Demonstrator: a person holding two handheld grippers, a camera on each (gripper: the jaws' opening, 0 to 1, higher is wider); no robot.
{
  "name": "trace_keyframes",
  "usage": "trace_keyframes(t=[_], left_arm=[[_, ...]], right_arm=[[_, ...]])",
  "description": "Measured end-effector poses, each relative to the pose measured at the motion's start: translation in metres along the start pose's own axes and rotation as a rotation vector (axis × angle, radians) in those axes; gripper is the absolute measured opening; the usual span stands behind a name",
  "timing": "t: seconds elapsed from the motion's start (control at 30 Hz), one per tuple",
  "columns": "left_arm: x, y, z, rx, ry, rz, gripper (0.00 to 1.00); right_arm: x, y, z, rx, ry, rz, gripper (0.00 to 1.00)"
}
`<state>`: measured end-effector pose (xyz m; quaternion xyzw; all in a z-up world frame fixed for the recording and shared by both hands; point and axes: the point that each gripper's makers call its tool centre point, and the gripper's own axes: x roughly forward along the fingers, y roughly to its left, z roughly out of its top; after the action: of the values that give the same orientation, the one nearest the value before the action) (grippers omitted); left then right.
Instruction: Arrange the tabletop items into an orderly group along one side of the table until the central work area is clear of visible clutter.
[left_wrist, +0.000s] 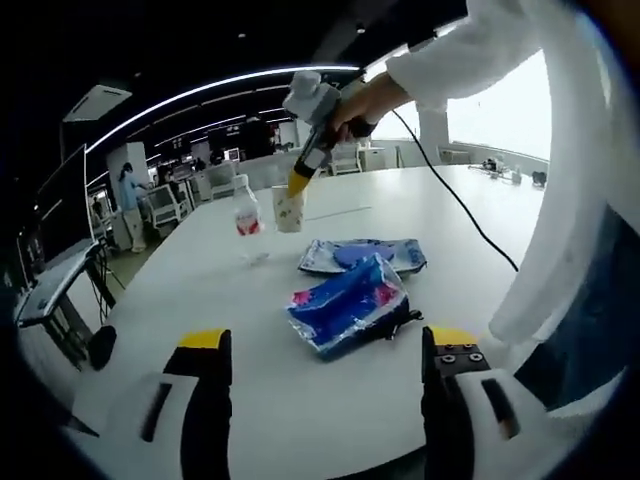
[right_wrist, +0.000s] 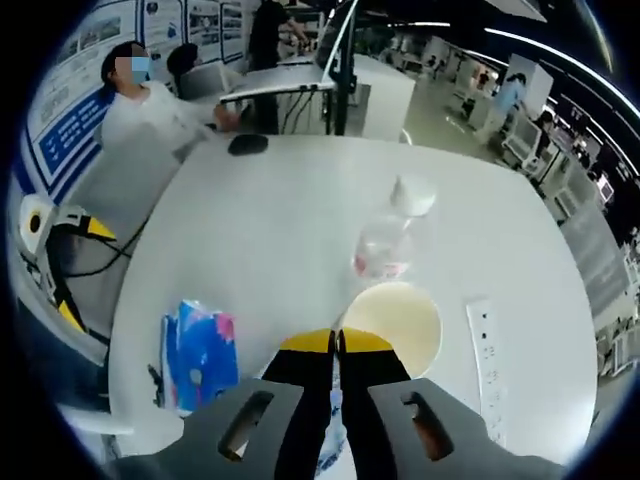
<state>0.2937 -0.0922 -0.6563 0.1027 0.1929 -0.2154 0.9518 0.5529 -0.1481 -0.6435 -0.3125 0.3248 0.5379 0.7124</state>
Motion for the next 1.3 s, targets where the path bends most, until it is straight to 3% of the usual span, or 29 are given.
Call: trace_keyframes(t=[0.4, 0.8, 1.3], left_arm=[[-0.005, 0.011, 0.002, 0.058, -0.004, 0.061, 0.7], [-0.006, 0.014, -0.005, 0.076, 0.032, 0.077, 0.64], [-0.007, 0.015, -0.01, 0.094, 0.063, 0.076, 0.62]], right_arm=[[0.036, -0.029, -0.009, 0.003, 0.047, -0.041, 0.0], [0.057, -0.021, -0.018, -0.018, 0.086, -0.01, 0.0], [0.06, -0.019, -0.014, 0.021, 0.067, 0.007, 0.01]])
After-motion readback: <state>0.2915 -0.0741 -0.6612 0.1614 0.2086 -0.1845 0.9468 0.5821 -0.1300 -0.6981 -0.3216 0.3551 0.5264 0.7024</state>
